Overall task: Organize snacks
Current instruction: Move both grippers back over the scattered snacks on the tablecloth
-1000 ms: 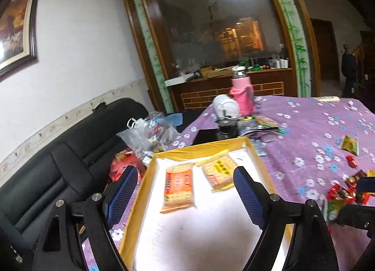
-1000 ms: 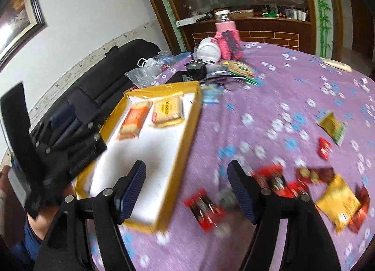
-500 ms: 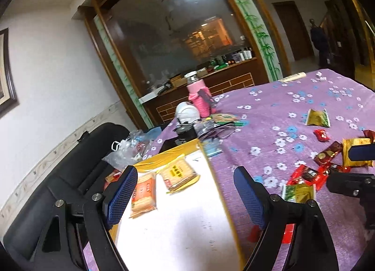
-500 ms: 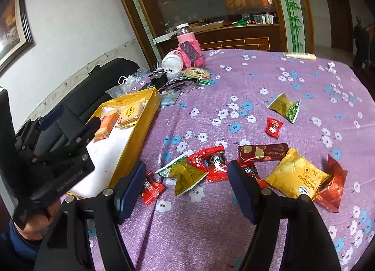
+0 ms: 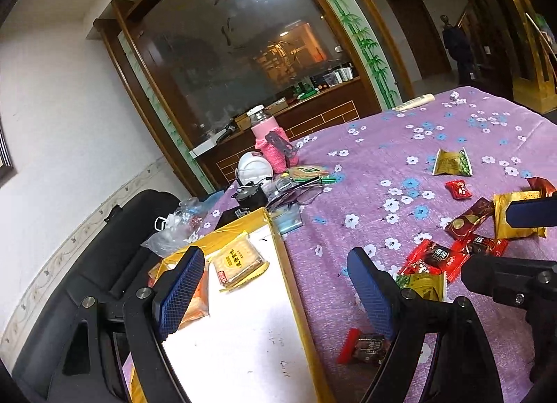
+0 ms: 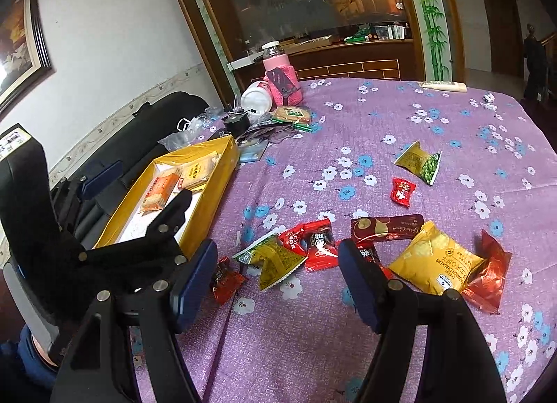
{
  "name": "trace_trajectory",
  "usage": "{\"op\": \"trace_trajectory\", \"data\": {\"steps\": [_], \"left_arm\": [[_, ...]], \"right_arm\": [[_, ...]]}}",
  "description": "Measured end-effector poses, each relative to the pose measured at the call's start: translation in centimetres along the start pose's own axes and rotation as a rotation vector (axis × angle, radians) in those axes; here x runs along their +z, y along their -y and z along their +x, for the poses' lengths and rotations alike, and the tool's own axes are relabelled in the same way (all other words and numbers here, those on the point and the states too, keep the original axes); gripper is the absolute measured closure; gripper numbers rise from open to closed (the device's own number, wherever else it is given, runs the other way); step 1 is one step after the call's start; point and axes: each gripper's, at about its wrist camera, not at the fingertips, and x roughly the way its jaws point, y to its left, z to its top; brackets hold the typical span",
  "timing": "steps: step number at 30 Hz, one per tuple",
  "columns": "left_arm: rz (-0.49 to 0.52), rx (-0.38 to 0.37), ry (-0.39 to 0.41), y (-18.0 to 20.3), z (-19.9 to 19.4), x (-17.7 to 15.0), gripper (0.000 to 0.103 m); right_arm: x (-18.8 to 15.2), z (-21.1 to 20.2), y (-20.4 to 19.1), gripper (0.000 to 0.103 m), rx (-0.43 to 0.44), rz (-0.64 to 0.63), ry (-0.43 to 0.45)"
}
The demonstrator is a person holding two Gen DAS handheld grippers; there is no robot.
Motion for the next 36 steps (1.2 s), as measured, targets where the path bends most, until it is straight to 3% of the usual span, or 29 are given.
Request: {"op": "trace_trajectory", "data": {"steps": [15, 20, 24, 28, 30, 33, 36], "left_arm": [[0.006, -0.012, -0.017, 0.3, 0.4, 0.0, 0.015], [-0.012, -0.056, -0.038, -0.1, 0.7, 0.1, 0.015], [-0.074, -0.212, -0.089, -1.6, 1.5, 0.7, 0.018], [-0.199, -0.395, -0.192, -4.2, 3.7, 1.3, 0.044], [-0.240, -0.462, -0.243, -4.8, 4.7, 1.3, 0.049], [-0.277, -0.565, -0.296, -4.4, 5.4, 0.9, 0.052], [-0.242, -0.635, -0.338, -2.3, 5.5, 0.6, 0.056]], "right_arm": [[0.1, -0.1, 0.2, 0.032, -0.012, 0.008, 0.000], [0.2, -0.4, 0.6, 0.032, -0.026, 0.020, 0.012], [0.6, -0.9, 2.0, 0.036, -0.060, 0.076, 0.034], [0.9, -1.0, 4.2, 0.039, -0.089, 0.173, 0.035], [0.9, -1.1, 5.2, 0.039, -0.106, 0.218, 0.036], [1.0, -1.3, 6.3, 0.039, -0.110, 0.273, 0.039], [1.0, -1.4, 6.7, 0.039, -0.110, 0.292, 0.042]]}}
